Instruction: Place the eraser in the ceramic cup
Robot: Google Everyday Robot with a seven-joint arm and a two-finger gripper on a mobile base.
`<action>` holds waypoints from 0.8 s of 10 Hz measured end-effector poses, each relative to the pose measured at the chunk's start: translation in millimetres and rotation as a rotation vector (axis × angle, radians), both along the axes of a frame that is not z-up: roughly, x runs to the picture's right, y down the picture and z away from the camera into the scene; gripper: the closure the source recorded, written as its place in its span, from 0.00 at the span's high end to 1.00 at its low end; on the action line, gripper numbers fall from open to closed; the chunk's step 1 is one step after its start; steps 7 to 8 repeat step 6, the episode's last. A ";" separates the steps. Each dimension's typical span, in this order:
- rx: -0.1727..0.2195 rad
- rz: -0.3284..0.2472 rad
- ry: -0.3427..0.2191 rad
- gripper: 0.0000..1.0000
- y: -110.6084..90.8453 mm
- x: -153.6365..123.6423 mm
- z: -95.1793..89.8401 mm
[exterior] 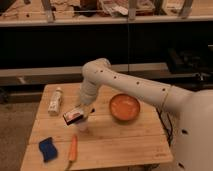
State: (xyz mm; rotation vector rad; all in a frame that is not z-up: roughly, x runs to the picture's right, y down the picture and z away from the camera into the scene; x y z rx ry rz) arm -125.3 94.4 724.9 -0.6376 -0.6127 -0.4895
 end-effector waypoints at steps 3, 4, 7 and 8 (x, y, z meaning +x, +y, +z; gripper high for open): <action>0.000 -0.007 0.013 0.80 -0.3 -3.7 4.5; -0.004 -0.019 0.012 0.80 0.3 -8.3 5.4; -0.017 -0.032 0.010 0.80 1.4 -8.3 7.2; -0.017 -0.032 0.010 0.80 1.4 -8.3 7.2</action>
